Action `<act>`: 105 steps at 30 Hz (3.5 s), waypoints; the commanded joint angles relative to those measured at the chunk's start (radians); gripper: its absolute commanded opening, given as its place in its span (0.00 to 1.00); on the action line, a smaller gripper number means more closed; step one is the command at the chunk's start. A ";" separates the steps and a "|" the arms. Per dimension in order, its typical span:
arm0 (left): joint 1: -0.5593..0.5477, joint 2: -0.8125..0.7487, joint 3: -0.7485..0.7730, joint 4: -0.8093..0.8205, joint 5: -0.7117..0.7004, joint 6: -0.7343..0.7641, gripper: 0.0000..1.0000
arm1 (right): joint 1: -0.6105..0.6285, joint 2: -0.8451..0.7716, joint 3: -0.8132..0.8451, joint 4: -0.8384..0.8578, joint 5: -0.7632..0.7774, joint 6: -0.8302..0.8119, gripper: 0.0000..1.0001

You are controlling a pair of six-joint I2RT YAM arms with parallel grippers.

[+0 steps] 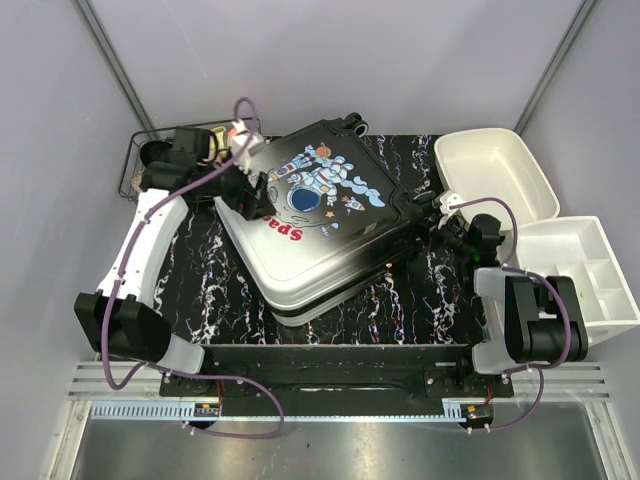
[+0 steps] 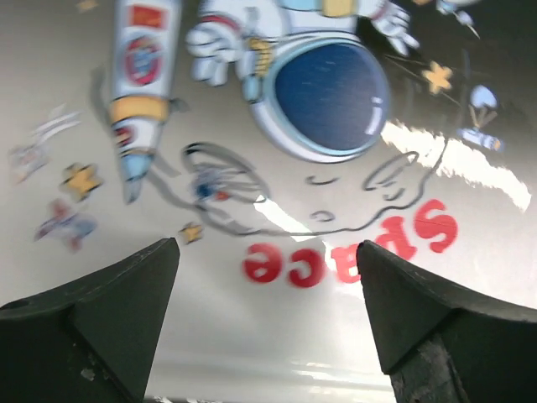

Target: Open, take out, and arrange the luggage

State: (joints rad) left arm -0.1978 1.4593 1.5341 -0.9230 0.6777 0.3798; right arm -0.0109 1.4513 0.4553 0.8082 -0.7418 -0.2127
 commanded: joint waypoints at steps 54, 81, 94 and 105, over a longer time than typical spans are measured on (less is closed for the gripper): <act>0.362 -0.163 -0.369 0.207 0.223 -0.487 0.89 | 0.323 -0.410 0.458 -1.491 -0.429 0.317 0.73; 0.283 -0.082 -0.141 0.096 0.203 -0.225 0.82 | 0.017 -0.322 0.663 -1.685 -0.317 -0.228 0.63; 0.310 -0.134 -0.160 0.041 0.229 -0.186 0.86 | 0.017 -0.378 0.306 -1.692 -0.390 -0.890 0.60; 0.316 -0.074 -0.088 0.038 0.238 -0.200 0.88 | 0.146 -0.408 0.140 -1.363 -0.392 -0.809 0.61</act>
State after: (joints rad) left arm 0.1360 1.3769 1.3830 -0.8822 0.7441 0.2020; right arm 0.0521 1.0863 0.6693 -0.7486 -1.1473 -1.0805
